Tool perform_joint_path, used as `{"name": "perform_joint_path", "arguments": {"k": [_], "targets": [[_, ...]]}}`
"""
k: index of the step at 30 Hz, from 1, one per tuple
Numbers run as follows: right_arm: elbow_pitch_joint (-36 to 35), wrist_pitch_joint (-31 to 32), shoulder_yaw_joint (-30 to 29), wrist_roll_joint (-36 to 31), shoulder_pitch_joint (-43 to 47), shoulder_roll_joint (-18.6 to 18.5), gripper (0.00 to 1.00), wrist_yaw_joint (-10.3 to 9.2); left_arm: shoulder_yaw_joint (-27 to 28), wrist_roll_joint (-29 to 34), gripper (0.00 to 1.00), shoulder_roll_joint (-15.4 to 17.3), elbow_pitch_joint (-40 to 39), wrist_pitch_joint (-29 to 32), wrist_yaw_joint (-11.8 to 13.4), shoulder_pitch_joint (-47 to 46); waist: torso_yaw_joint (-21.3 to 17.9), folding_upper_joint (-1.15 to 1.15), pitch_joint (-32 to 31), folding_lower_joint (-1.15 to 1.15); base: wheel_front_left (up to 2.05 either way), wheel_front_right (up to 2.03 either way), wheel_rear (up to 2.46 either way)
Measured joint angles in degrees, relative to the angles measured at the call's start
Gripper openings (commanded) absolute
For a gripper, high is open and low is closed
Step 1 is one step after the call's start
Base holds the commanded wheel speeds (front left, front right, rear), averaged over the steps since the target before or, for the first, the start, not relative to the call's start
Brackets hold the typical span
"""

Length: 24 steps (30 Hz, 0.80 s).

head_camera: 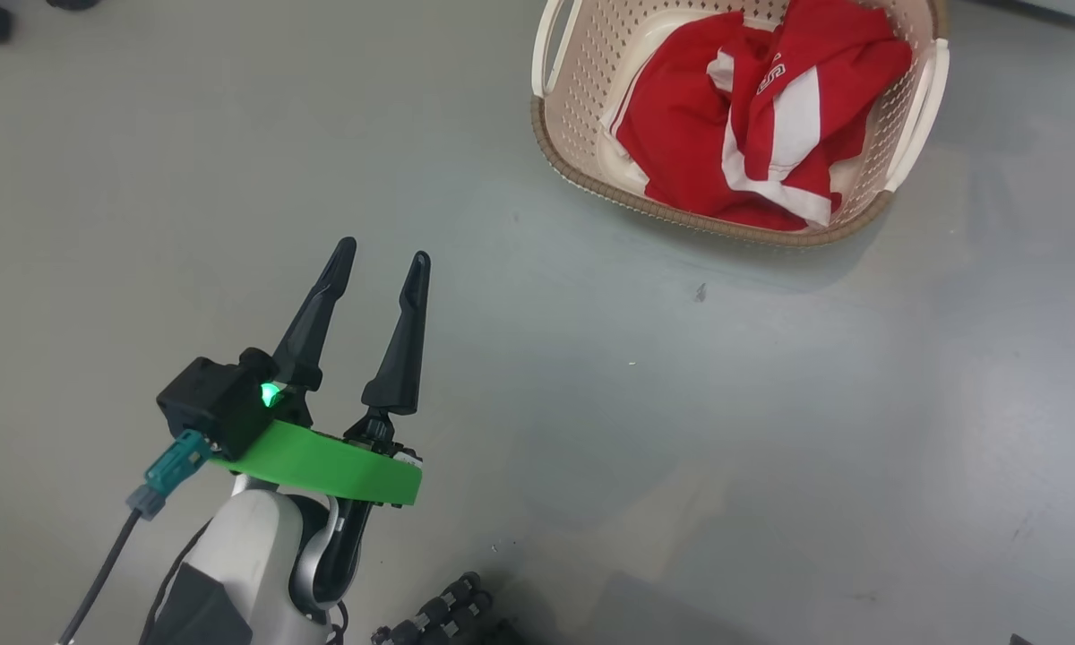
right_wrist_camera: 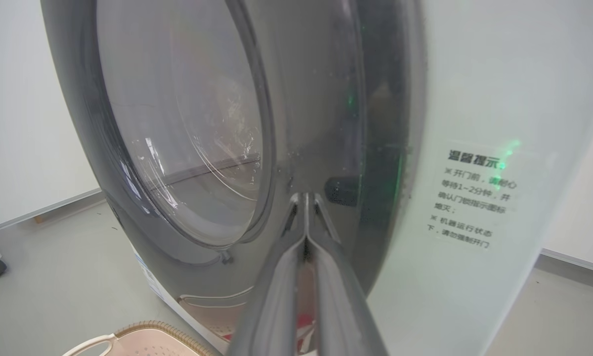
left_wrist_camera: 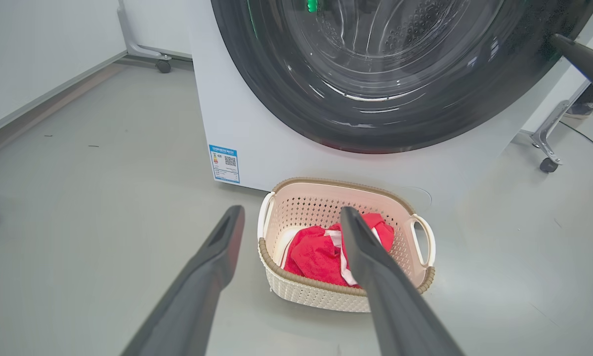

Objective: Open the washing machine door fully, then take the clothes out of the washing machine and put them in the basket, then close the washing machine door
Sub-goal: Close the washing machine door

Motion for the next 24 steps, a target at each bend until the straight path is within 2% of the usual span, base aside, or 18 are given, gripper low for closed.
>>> {"name": "perform_joint_path", "arguments": {"k": [5, 16, 22, 24], "targets": [[1.35, -2.12, 0.97, 0.34, 4.47, 1.16, 0.0, 0.0, 1.76, 1.2, 1.0, 0.0, 1.13, 0.0, 0.02, -0.15, -0.89, 0.0, -2.81, 0.0, 0.0, 0.0, 0.0], [1.88, -4.11, 0.85, 3.05, 13.91, 6.99, 0.0, -0.08, 6.2, 6.25, 1.0, 0.0, 3.07, 0.0, 0.02, -1.09, -5.78, 0.0, -9.68, 0.0, 0.0, 0.0, 0.0], [1.9, -4.61, -1.91, 5.86, 19.48, 10.51, 0.0, -2.43, 8.24, 7.2, 1.0, 0.18, 4.16, 0.0, 0.01, -0.89, -9.21, 0.0, -13.2, 0.0, 0.0, 0.0, 0.0], [1.9, -4.61, -2.38, 6.25, 21.48, 11.56, 0.0, -2.53, 8.64, 7.68, 1.0, 0.52, 4.68, 0.0, 0.01, -0.59, -10.43, 0.0, -14.42, 0.0, 0.0, 0.0, 0.0]]}}
